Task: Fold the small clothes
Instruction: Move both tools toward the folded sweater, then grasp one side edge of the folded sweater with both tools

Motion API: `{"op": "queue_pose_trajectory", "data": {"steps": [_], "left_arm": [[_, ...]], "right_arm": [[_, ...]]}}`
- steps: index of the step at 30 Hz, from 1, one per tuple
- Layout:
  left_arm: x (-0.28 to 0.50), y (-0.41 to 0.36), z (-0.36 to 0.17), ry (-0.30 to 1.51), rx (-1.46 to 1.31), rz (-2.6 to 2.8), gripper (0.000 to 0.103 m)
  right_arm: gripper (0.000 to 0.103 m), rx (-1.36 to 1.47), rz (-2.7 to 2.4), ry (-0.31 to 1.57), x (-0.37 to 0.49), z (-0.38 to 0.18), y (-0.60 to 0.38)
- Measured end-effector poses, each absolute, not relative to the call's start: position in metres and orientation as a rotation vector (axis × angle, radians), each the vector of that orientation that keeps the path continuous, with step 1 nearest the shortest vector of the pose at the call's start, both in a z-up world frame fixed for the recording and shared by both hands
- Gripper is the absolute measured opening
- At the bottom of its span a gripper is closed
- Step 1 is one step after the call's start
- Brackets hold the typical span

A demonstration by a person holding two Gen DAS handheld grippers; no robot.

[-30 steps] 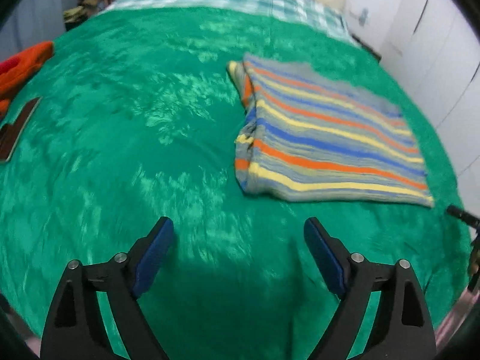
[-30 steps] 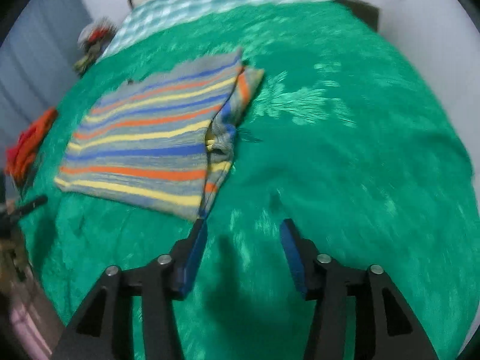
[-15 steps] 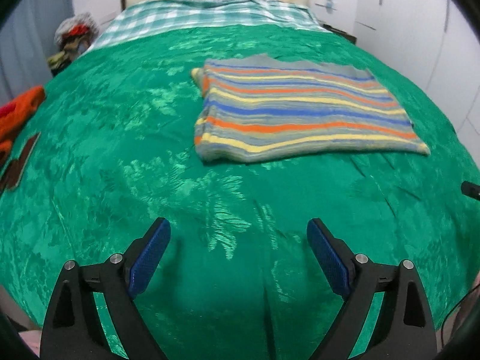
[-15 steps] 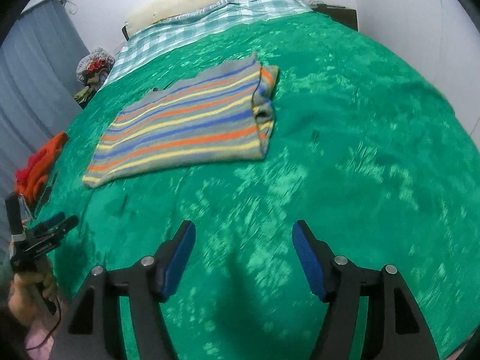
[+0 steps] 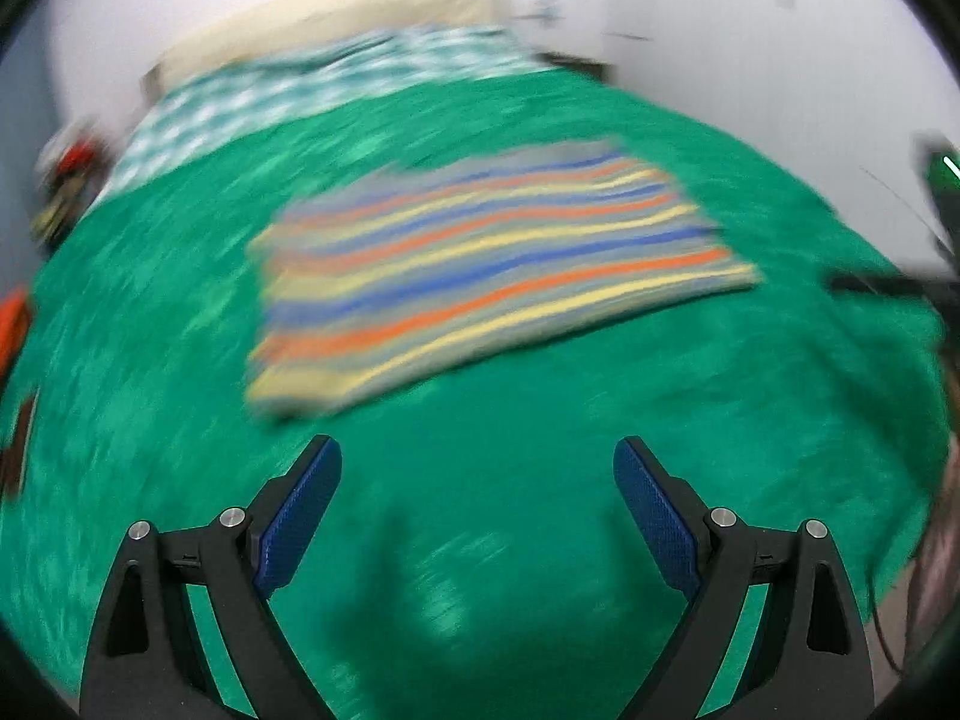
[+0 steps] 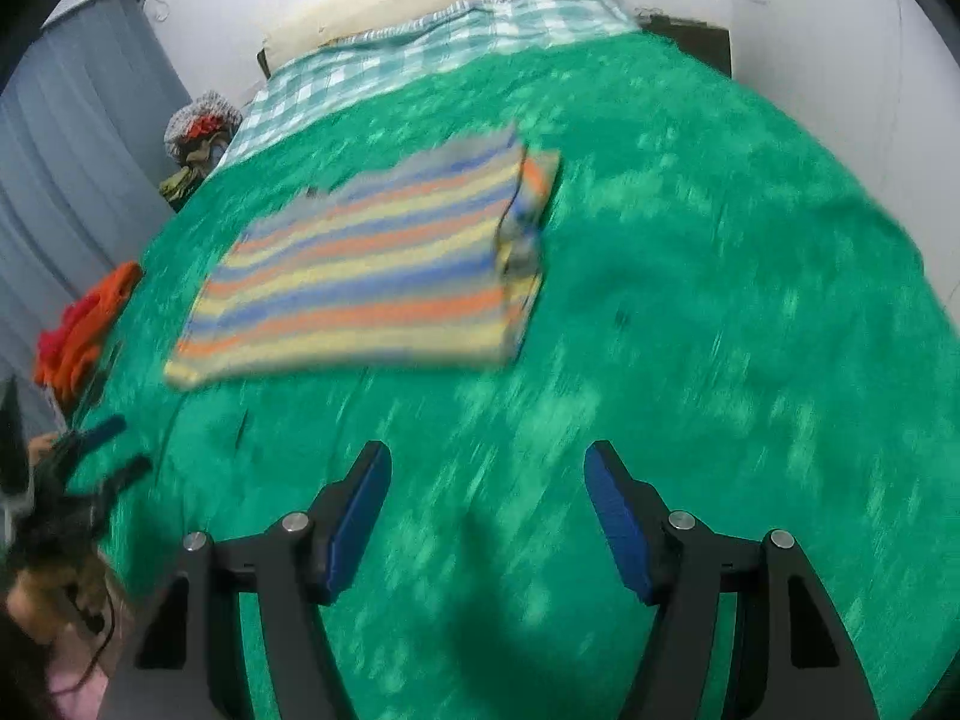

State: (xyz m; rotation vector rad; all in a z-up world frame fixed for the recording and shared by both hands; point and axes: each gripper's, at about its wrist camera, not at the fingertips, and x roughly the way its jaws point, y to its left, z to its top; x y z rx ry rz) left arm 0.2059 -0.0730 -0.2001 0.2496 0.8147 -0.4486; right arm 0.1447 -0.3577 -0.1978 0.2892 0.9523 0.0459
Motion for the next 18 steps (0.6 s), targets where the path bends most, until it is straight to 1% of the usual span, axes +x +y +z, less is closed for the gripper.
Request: {"op": "queue_pose_trajectory", "data": {"steps": [2, 4, 7, 9, 11, 12, 14, 15, 16, 17, 18], "left_arm": [[0.212, -0.117, -0.197, 0.806, 0.278, -0.558, 0.093], [0.219, -0.155, -0.199, 0.8, 0.302, -0.626, 0.093], [0.235, -0.217, -0.211, 0.784, 0.359, -0.718, 0.093], [0.25, -0.254, -0.229, 0.818, 0.398, -0.748, 0.093], [0.264, -0.276, -0.247, 0.87, 0.424, -0.742, 0.088], [0.271, -0.285, -0.256, 0.891, 0.432, -0.733, 0.088], [0.277, -0.289, -0.26, 0.87, 0.424, -0.741, 0.088], [0.278, -0.292, -0.259, 0.859, 0.418, -0.756, 0.086], [0.279, -0.293, -0.259, 0.858, 0.415, -0.769, 0.075], [0.28, -0.294, -0.259, 0.855, 0.412, -0.788, 0.061], [0.281, -0.296, -0.258, 0.851, 0.414, -0.804, 0.053]], "right_arm": [[0.067, 0.309, 0.052, 0.942, 0.173, -0.19, -0.379], [0.071, 0.347, 0.077, 0.942, 0.206, -0.187, -0.399], [0.072, 0.405, 0.128, 0.964, 0.256, -0.19, -0.421], [0.073, 0.483, 0.212, 1.04, 0.301, -0.207, -0.435], [0.073, 0.537, 0.278, 1.14, 0.339, -0.229, -0.442], [0.073, 0.545, 0.288, 1.171, 0.351, -0.238, -0.444], [0.073, 0.574, 0.318, 1.224, 0.38, -0.258, -0.449], [0.072, 0.587, 0.331, 1.223, 0.391, -0.262, -0.45], [0.072, 0.609, 0.353, 1.216, 0.403, -0.265, -0.451], [0.072, 0.627, 0.372, 1.214, 0.41, -0.268, -0.45], [0.071, 0.661, 0.404, 1.216, 0.423, -0.272, -0.448]]}}
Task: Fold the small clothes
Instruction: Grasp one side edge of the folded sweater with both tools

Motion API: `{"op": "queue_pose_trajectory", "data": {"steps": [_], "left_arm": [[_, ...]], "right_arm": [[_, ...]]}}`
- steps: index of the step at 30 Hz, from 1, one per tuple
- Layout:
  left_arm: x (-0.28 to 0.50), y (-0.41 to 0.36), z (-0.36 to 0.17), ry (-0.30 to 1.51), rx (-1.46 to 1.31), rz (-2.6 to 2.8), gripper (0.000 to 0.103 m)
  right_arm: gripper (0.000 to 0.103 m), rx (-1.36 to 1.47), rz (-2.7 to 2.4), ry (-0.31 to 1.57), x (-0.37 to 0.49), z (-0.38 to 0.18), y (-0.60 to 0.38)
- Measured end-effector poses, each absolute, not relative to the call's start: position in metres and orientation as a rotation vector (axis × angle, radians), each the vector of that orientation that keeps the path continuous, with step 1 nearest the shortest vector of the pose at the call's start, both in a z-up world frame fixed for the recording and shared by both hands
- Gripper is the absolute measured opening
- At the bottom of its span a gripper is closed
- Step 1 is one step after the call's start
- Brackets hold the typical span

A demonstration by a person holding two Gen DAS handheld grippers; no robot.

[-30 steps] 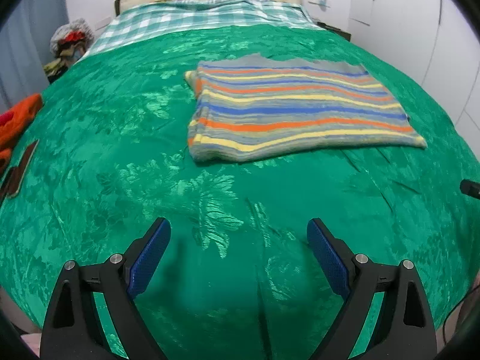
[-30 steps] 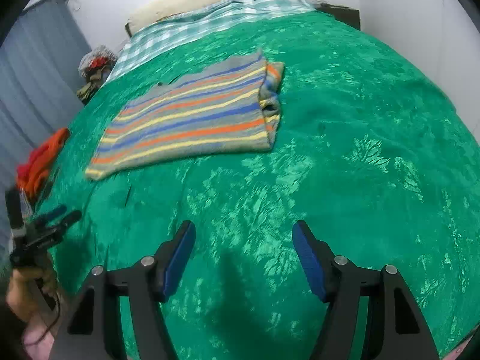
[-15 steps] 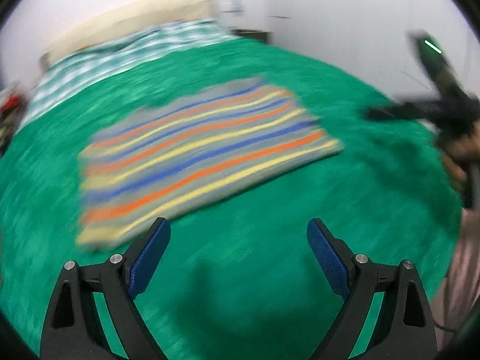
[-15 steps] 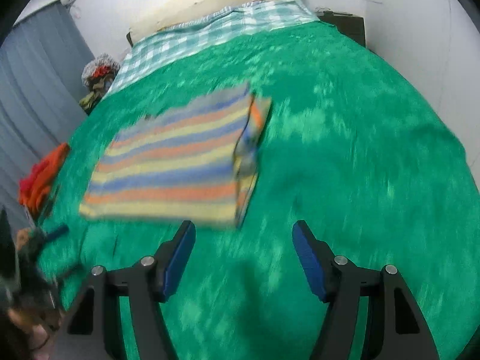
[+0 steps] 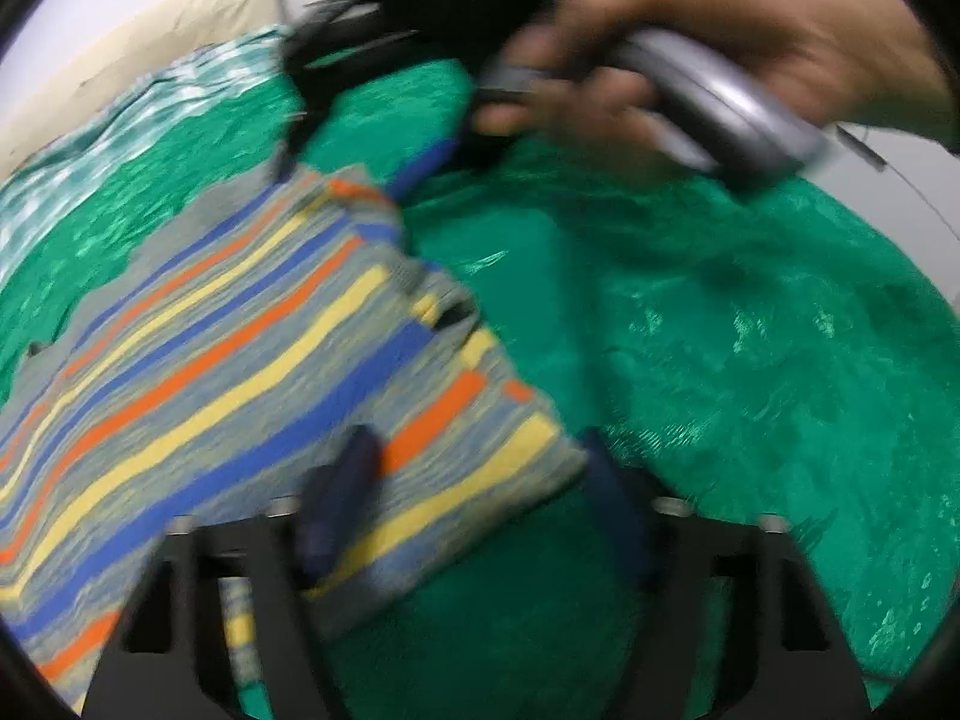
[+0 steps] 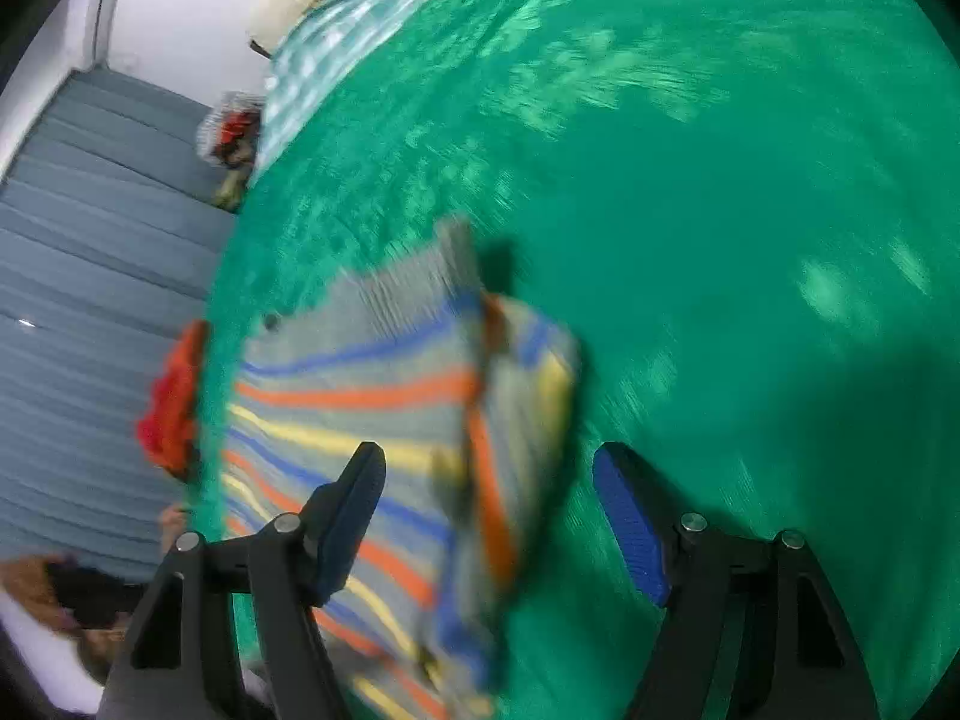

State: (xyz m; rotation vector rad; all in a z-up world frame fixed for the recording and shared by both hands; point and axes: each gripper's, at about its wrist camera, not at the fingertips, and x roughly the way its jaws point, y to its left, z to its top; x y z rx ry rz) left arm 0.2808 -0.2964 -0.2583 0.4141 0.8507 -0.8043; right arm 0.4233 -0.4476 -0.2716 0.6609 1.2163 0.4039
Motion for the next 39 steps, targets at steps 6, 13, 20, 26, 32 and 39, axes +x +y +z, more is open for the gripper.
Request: {"op": "queue_pose_trajectory", "data": {"steps": [6, 13, 20, 26, 32, 39], "left_arm": [[0.291, -0.267, -0.241, 0.858, 0.262, -0.799, 0.008], [0.28, -0.163, -0.195, 0.786, 0.0, -0.716, 0.008], [0.275, -0.02, -0.19, 0.793, -0.27, -0.483, 0.008], [0.273, 0.043, -0.217, 0.848, -0.347, -0.305, 0.01], [0.263, 0.077, -0.233, 0.982, -0.38, -0.103, 0.043], [0.255, 0.073, -0.18, 0.788, -0.355, -0.211, 0.046]], "right_arm": [[0.008, 0.538, 0.389, 1.247, 0.453, -0.261, -0.422], [0.008, 0.398, 0.466, 1.188, 0.456, -0.185, -0.366], [0.008, 0.346, 0.599, 1.141, 0.485, -0.168, -0.238], [0.008, 0.302, 0.647, 1.162, 0.505, -0.202, -0.135], [0.06, 0.475, 0.662, 1.085, 0.499, -0.225, -0.11], [0.06, 0.113, 0.542, 1.009, 0.425, -0.186, -0.17]]}}
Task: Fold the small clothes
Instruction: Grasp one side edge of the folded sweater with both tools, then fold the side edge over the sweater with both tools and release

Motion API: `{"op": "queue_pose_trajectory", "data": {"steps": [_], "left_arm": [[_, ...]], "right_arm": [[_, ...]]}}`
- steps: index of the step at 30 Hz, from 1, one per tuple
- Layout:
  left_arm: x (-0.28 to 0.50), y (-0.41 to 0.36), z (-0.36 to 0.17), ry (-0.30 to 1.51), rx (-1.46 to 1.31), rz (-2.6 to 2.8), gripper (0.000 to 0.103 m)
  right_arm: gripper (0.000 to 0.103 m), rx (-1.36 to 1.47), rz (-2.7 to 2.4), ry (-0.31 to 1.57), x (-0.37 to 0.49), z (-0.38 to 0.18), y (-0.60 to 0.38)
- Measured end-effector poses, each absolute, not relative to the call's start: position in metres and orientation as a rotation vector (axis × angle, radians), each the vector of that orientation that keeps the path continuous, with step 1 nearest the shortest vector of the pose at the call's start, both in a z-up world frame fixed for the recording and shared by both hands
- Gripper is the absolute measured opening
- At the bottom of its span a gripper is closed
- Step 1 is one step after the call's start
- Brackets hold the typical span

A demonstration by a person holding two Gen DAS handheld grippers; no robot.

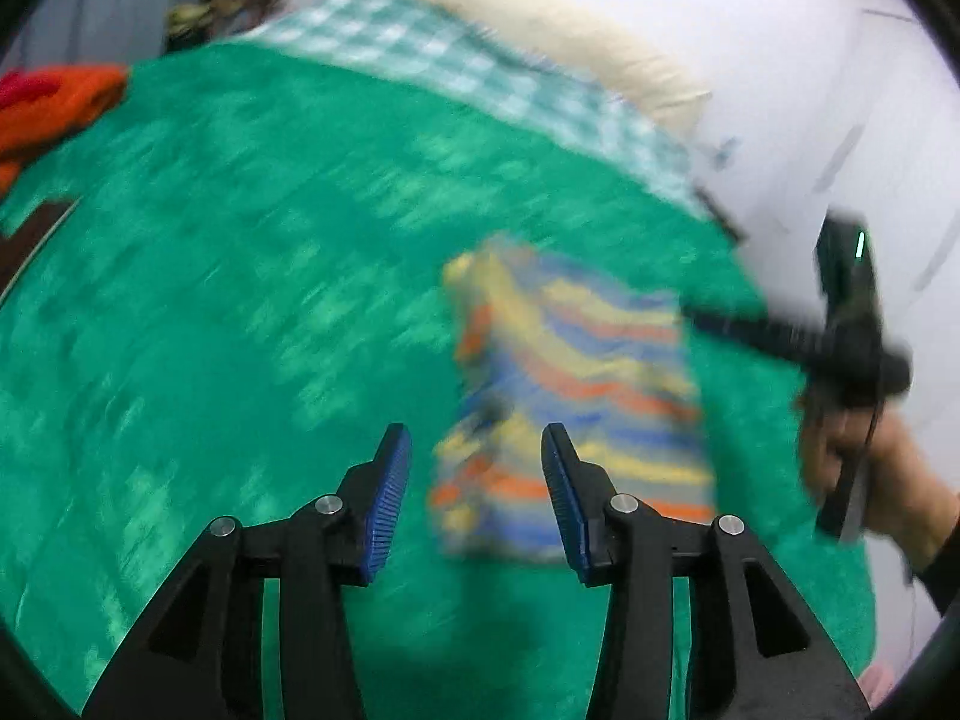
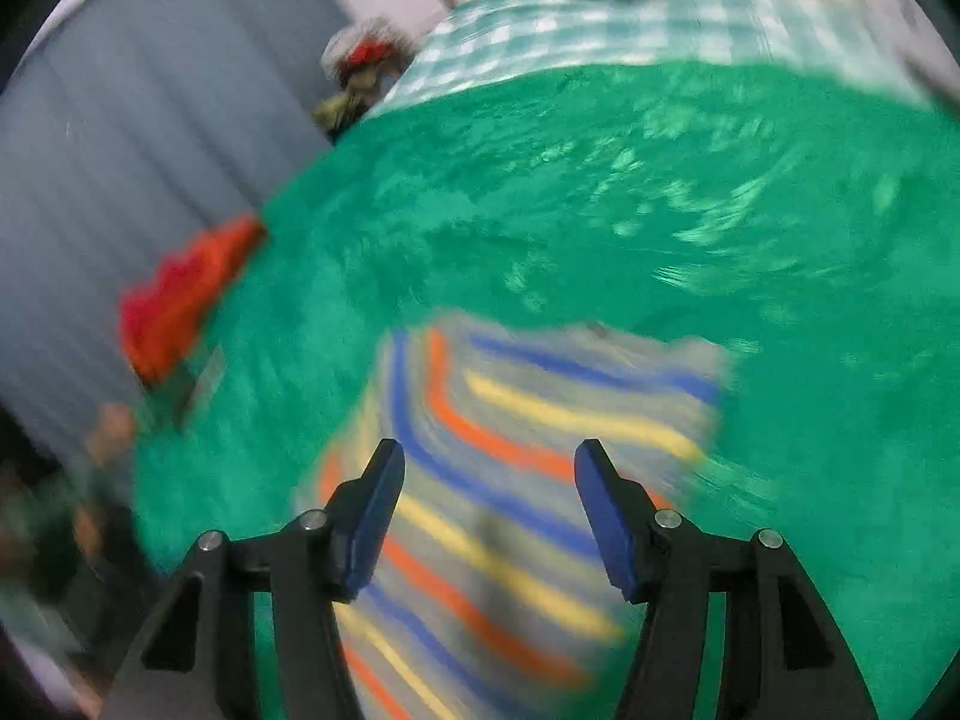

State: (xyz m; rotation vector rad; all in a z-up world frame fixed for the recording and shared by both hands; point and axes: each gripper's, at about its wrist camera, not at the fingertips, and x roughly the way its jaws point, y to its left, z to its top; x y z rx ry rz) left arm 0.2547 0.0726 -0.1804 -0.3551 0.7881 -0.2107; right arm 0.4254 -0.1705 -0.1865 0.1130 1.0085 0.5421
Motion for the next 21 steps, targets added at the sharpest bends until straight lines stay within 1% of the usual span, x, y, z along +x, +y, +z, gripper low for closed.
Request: {"op": "queue_pose_trajectory", "data": {"steps": [2, 3, 4, 5, 6, 8, 9, 10, 12, 13, 16, 17, 20, 21], "left_arm": [[0.268, 0.053, -0.174, 0.751, -0.315, -0.292, 0.044], [0.279, 0.039, -0.174, 0.737, -0.28, -0.345, 0.04], [0.293, 0.031, -0.18, 0.747, -0.255, -0.381, 0.026], [0.303, 0.02, -0.189, 0.791, -0.241, -0.399, 0.009], [0.321, 0.016, -0.205, 0.872, -0.237, -0.378, 0.005], [0.342, 0.021, -0.235, 0.97, -0.212, -0.269, 0.002], [0.348, 0.028, -0.247, 1.005, -0.209, -0.241, 0.002], [0.347, 0.036, -0.25, 1.02, -0.222, -0.259, 0.002], [0.34, 0.038, -0.234, 0.992, -0.162, -0.256, 0.002], [0.337, 0.039, -0.221, 0.97, -0.163, -0.273, 0.002], [0.341, 0.033, -0.197, 0.914, -0.182, -0.334, 0.022], [0.348, 0.029, -0.193, 0.9, -0.175, -0.353, 0.025], [0.382, 0.01, -0.206, 0.935, -0.112, -0.34, 0.03], [0.399, 0.008, -0.224, 0.99, -0.082, -0.288, 0.03]], "right_arm": [[0.055, 0.021, 0.578, 1.013, 0.399, -0.183, -0.172], [0.052, -0.033, 0.619, 1.016, 0.381, -0.183, -0.167], [0.05, -0.065, 0.653, 1.016, 0.369, -0.184, -0.16], [0.049, -0.086, 0.682, 1.015, 0.36, -0.187, -0.153], [0.047, -0.095, 0.72, 1.021, 0.349, -0.195, -0.145], [0.047, -0.08, 0.711, 1.063, 0.341, -0.219, -0.144], [0.045, -0.076, 0.688, 1.127, 0.339, -0.24, -0.144], [0.04, -0.077, 0.679, 1.174, 0.336, -0.256, -0.146], [0.036, -0.049, 0.692, 1.154, 0.333, -0.247, -0.156], [0.036, -0.027, 0.692, 1.151, 0.336, -0.24, -0.161], [0.036, 0.002, 0.637, 1.047, 0.364, -0.209, -0.178], [0.036, 0.007, 0.617, 1.035, 0.375, -0.204, -0.181], [0.036, 0.047, 0.561, 1.043, 0.418, -0.21, -0.178], [0.036, 0.058, 0.542, 1.063, 0.43, -0.221, -0.178]]}}
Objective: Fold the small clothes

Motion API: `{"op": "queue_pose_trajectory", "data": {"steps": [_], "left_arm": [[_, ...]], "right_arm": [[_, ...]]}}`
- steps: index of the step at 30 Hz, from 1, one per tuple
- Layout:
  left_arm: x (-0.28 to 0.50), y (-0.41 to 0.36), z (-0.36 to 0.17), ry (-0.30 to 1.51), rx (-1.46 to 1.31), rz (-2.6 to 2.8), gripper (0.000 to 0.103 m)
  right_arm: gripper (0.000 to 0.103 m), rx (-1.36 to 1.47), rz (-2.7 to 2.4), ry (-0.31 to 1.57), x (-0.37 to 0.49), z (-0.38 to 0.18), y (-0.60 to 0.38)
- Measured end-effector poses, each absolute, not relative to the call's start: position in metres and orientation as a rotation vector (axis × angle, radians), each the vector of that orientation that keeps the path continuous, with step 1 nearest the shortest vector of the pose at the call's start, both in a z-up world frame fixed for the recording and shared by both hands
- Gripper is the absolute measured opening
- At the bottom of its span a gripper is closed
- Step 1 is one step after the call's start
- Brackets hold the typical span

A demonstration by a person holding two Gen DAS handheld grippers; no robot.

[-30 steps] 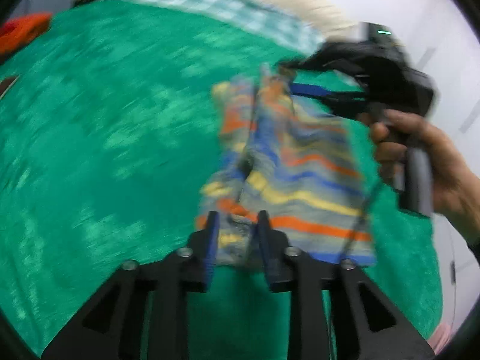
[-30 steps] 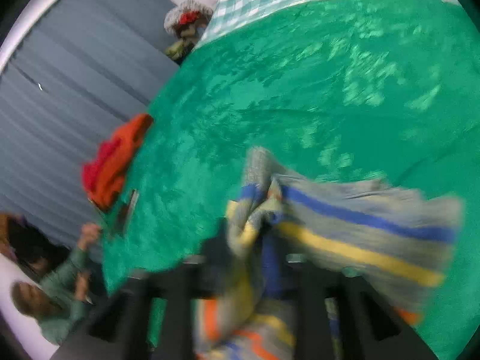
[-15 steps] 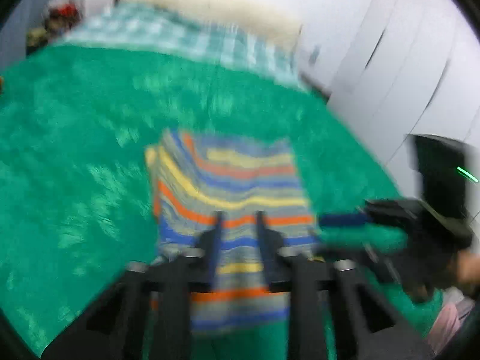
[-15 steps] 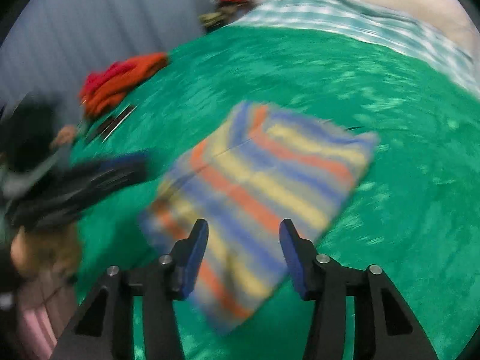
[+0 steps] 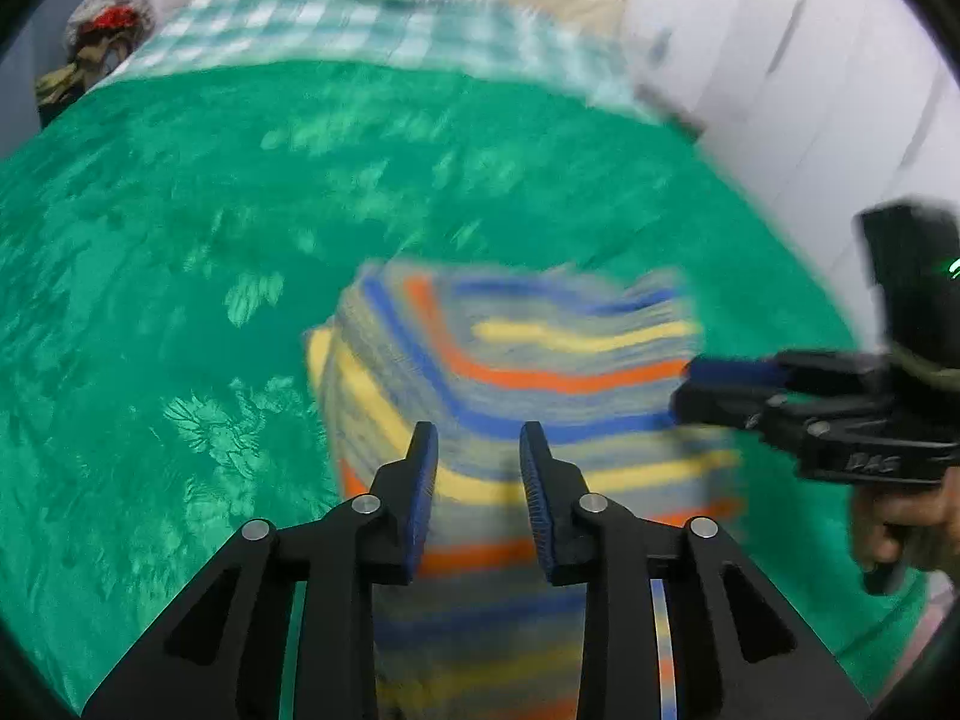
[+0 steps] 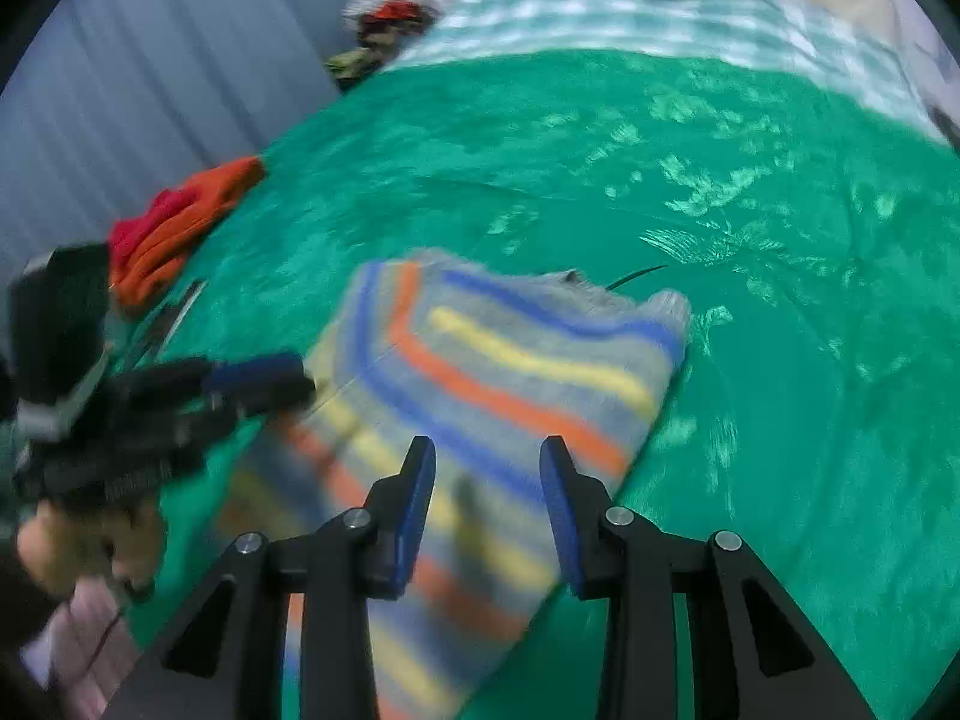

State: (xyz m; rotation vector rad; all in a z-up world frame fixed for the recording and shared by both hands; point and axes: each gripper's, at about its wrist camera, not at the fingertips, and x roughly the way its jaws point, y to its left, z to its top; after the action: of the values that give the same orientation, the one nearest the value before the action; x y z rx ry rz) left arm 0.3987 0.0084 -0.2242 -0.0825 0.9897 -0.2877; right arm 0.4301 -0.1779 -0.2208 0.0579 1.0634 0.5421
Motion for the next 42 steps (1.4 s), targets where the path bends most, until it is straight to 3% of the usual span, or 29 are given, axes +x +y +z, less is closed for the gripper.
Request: {"op": "queue_pose_trajectory", "data": {"steps": [4, 5, 9, 12, 13, 14, 17, 19, 21, 23, 24, 25, 27, 42], "left_arm": [[0.405, 0.028, -0.243, 1.027, -0.061, -0.207, 0.03], [0.401, 0.032, -0.239, 1.029, -0.067, -0.2, 0.037], [0.363, 0.05, -0.218, 0.986, -0.111, -0.237, 0.047], [0.323, 0.043, -0.222, 1.012, -0.082, -0.274, 0.047], [0.322, 0.04, -0.229, 1.037, -0.073, -0.264, 0.044], [0.315, 0.039, -0.243, 1.089, -0.054, -0.234, 0.034], [0.295, 0.047, -0.261, 1.121, -0.054, -0.188, 0.034], [0.28, 0.046, -0.251, 1.116, -0.006, -0.152, 0.035], [0.264, 0.049, -0.239, 1.12, 0.021, -0.1, 0.04], [0.254, 0.051, -0.228, 1.113, 0.037, -0.072, 0.061], [0.244, 0.053, -0.218, 1.085, 0.039, -0.073, 0.068], [0.234, 0.053, -0.209, 1.049, 0.049, -0.061, 0.08], [0.217, 0.049, -0.192, 0.996, 0.081, -0.032, 0.087], [0.177, 0.017, -0.159, 0.936, 0.107, -0.055, 0.088]], "right_arm": [[0.031, 0.044, 0.465, 1.119, 0.448, -0.263, -0.172], [0.031, 0.04, 0.45, 1.101, 0.445, -0.256, -0.173], [0.032, -0.005, 0.447, 1.001, 0.404, -0.216, -0.174], [0.032, -0.049, 0.534, 0.989, 0.359, -0.202, -0.161], [0.032, -0.055, 0.556, 0.996, 0.346, -0.202, -0.16], [0.032, -0.056, 0.573, 1.011, 0.334, -0.207, -0.157], [0.032, -0.07, 0.537, 1.146, 0.299, -0.251, -0.156], [0.032, -0.052, 0.493, 1.117, 0.267, -0.257, -0.169], [0.032, -0.039, 0.428, 1.16, 0.252, -0.251, -0.181], [0.032, 0.036, 0.391, 1.177, 0.234, -0.243, -0.198], [0.04, 0.043, 0.376, 1.169, 0.227, -0.238, -0.2], [0.055, 0.044, 0.35, 1.145, 0.212, -0.23, -0.207], [0.069, 0.057, 0.329, 1.109, 0.191, -0.218, -0.21], [0.078, 0.173, 0.197, 1.045, 0.122, -0.175, -0.228]]}}
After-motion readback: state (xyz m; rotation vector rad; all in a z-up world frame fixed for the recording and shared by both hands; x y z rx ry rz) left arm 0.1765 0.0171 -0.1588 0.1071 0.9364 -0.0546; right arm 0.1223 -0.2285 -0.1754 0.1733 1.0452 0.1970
